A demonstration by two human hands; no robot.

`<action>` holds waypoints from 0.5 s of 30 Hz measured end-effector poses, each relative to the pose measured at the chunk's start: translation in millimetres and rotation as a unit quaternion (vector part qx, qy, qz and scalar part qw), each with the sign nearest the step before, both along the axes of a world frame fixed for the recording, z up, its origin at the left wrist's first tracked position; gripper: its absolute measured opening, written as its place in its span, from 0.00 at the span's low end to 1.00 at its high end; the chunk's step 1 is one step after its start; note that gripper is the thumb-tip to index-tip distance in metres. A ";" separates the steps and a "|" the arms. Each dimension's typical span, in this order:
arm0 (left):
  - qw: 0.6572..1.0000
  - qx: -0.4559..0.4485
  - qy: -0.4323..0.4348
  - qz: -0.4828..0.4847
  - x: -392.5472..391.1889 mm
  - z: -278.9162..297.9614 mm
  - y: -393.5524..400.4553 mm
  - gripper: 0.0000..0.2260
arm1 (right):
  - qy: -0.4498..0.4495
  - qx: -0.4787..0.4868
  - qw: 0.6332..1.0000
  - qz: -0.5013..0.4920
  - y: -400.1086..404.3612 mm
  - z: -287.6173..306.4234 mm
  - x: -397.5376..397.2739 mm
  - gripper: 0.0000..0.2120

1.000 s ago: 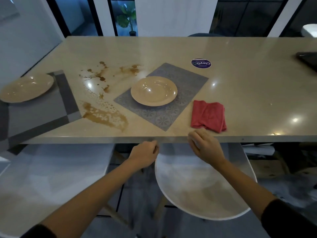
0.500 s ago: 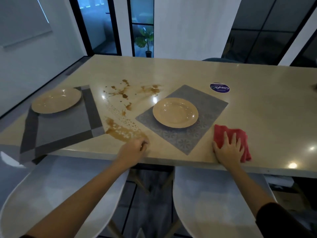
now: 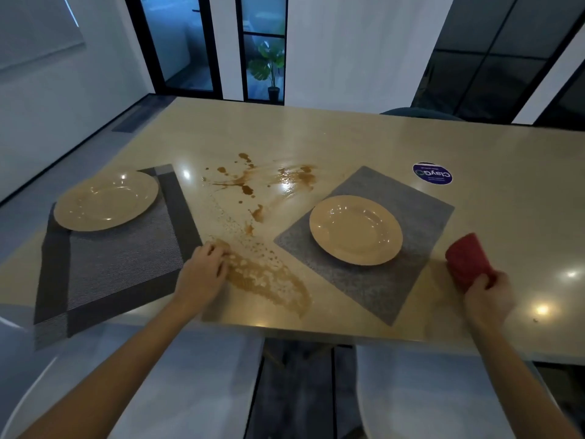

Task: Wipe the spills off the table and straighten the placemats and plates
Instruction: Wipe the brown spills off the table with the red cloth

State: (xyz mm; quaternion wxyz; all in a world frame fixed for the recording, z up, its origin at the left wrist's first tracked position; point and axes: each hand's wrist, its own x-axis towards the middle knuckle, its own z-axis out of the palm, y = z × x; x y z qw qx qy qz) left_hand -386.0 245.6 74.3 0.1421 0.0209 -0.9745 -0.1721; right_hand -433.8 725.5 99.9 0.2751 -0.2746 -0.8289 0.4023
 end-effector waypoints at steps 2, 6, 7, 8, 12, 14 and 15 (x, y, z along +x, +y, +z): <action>1.000 -0.006 -0.004 0.012 1.2 0.8 -11.6 0.08 | 0.062 -0.069 0.996 0.015 -17.3 19.2 -7.4 0.11; 0.999 0.002 -0.006 0.037 6.5 -0.4 -28.1 0.09 | 0.130 -0.240 0.953 0.133 -67.6 51.6 -19.6 0.09; 0.999 0.001 -0.013 0.046 8.1 -1.6 -31.7 0.09 | 0.120 -0.262 0.940 0.181 -83.5 56.6 -18.9 0.10; 0.998 0.001 -0.022 0.057 9.5 -2.0 -35.1 0.09 | 0.106 -0.272 0.930 0.224 -101.3 60.8 -18.1 0.12; 0.994 -0.007 -0.054 0.094 14.3 -4.3 -45.6 0.11 | 0.046 -0.270 0.903 0.331 -170.7 59.8 3.6 0.06; 0.991 -0.021 -0.063 0.116 16.8 -5.6 -46.4 0.13 | 0.052 -0.249 0.904 0.344 -194.3 56.5 16.8 0.03; 0.990 -0.028 -0.068 0.124 18.0 -6.2 -46.2 0.14 | 0.069 -0.200 0.911 0.353 -202.9 55.1 22.9 0.04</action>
